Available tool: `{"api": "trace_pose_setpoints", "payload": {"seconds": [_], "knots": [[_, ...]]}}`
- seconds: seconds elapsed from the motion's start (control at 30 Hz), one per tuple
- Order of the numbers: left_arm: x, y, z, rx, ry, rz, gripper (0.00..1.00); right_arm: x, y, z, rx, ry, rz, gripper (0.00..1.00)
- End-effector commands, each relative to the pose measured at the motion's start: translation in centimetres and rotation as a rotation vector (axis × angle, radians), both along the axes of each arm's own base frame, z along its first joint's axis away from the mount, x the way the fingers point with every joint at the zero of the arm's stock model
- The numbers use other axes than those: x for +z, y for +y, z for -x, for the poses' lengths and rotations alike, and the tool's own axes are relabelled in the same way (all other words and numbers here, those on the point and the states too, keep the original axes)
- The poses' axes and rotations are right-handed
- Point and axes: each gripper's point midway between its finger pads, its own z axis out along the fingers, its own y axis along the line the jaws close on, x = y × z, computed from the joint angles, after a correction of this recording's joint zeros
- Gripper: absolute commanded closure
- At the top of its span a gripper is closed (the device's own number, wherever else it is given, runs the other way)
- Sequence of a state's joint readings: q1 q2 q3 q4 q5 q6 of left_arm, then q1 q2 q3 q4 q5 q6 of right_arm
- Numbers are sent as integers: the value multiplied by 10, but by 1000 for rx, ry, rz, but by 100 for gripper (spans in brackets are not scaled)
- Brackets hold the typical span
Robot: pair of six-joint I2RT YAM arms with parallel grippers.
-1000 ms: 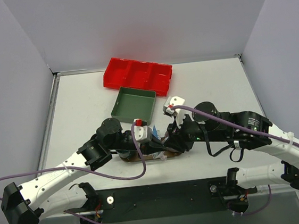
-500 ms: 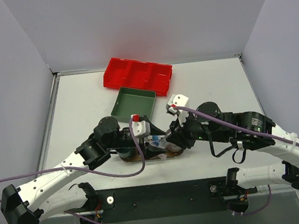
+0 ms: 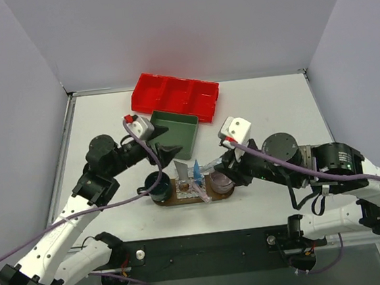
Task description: Prepare toiletry sets of a toothbrush and toothpaste on the tray
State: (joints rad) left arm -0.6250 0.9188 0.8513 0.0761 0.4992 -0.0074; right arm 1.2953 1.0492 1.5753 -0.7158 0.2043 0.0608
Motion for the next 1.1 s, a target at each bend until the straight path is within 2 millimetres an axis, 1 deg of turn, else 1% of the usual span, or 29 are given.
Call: {"api": "trace_pose_setpoints", "payload": {"seconds": [0.0, 0.07, 0.1, 0.13, 0.17, 0.2, 0.23, 0.27, 0.3, 0.33, 0.4, 0.43, 0.5, 0.53, 0.6, 0.63, 0.73, 0.83, 1.07], "knots": [[28, 49, -51, 274, 41, 97, 15, 2, 13, -5, -29, -96, 60, 100], [25, 84, -77, 460, 75, 124, 15, -2, 21, -4, -31, -108, 80, 100], [22, 96, -85, 525, 85, 123, 15, -3, 26, -1, -19, -109, 80, 100], [21, 115, -96, 637, 88, 124, 15, -7, 32, -1, -3, -126, 107, 100], [12, 125, -101, 695, 109, 101, 15, -9, 37, 1, 6, -123, 113, 100], [12, 136, -105, 749, 105, 95, 15, -10, 44, 7, 28, -125, 117, 100], [3, 148, -109, 814, 116, 62, 15, -15, 50, 9, 36, -126, 132, 100], [0, 151, -110, 833, 122, 46, 15, -17, 54, 11, 45, -128, 139, 100], [-1, 153, -111, 839, 120, 39, 15, -19, 60, 12, 50, -129, 140, 100], [-2, 151, -111, 831, 119, 35, 15, -26, 67, 15, 67, -125, 160, 100], [-3, 147, -111, 810, 120, 39, 15, -32, 76, 17, 83, -120, 173, 100], [-4, 145, -110, 796, 124, 38, 15, -40, 84, 19, 96, -114, 193, 100], [-7, 143, -111, 792, 135, 35, 15, -47, 93, 22, 112, -106, 207, 100], [-6, 143, -112, 792, 135, 35, 15, -56, 100, 24, 124, -98, 228, 100], [-7, 144, -112, 797, 138, 30, 15, -63, 106, 24, 129, -96, 249, 100], [-6, 145, -111, 798, 135, 31, 15, -70, 110, 23, 128, -94, 268, 100], [-4, 146, -110, 801, 131, 34, 15, -80, 117, 22, 131, -96, 303, 100], [-4, 144, -109, 793, 130, 35, 15, -85, 119, 20, 123, -102, 325, 100], [1, 145, -106, 788, 115, 46, 15, -98, 119, 14, 105, -126, 385, 100]]}}
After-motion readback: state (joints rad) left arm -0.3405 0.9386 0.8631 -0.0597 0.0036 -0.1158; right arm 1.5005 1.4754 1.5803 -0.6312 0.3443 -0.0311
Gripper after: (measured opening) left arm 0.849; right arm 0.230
